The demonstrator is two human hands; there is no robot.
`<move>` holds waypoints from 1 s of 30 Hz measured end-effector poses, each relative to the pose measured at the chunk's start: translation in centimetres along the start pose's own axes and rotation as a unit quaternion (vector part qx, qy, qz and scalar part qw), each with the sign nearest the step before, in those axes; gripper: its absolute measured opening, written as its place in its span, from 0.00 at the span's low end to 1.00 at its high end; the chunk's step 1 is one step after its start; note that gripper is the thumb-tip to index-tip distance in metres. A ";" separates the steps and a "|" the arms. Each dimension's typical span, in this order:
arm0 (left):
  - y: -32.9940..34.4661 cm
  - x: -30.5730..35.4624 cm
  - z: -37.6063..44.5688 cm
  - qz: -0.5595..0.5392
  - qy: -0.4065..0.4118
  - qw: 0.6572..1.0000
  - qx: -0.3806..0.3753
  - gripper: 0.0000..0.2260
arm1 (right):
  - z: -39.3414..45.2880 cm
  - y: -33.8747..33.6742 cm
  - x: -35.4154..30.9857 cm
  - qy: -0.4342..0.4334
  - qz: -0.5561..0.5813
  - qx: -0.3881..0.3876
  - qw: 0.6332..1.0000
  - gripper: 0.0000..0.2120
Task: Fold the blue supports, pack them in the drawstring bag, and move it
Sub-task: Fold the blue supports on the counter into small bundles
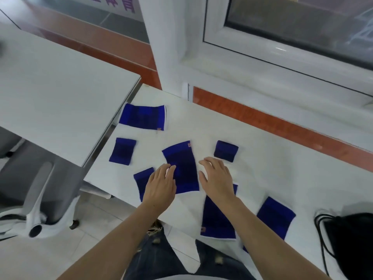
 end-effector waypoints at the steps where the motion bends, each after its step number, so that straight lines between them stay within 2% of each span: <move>1: -0.4 -1.3 0.0 -0.006 -0.001 1.000 0.002 0.21 | -0.1 0.7 -1.4 -0.004 -0.005 -0.006 1.000 0.16; 7: -2.3 -10.1 0.3 -0.033 -0.003 0.999 -0.003 0.20 | -0.4 5.0 -9.1 0.009 -0.007 -0.020 1.000 0.16; 15: -2.7 -20.4 0.7 -0.030 0.002 0.999 -0.037 0.22 | -1.9 10.9 -15.3 0.053 -0.030 -0.069 0.996 0.16; 19: -1.9 -22.7 2.1 -0.030 0.019 0.996 -0.076 0.25 | -1.8 13.1 -17.1 0.062 -0.058 -0.100 0.991 0.22; 23: 0.0 -23.6 2.3 0.001 0.054 0.988 -0.145 0.27 | -2.0 15.6 -17.6 0.061 -0.091 -0.168 0.980 0.29; 27: 0.4 -23.8 1.6 0.022 0.075 0.984 -0.162 0.29 | -1.9 15.8 -16.5 0.118 -0.078 -0.150 0.978 0.22; 30: 0.6 -23.1 0.7 0.013 0.088 0.981 -0.174 0.29 | -2.1 15.4 -16.5 0.130 -0.064 -0.132 0.981 0.17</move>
Point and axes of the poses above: each hand's wrist, its own z-axis towards the middle knuckle, its own y-axis out of the palm, x = y × z, the point moved 10 cm from there along z, towards the middle knuckle, and after that the axes turned 15 degrees about x, right-handed, at the moved point
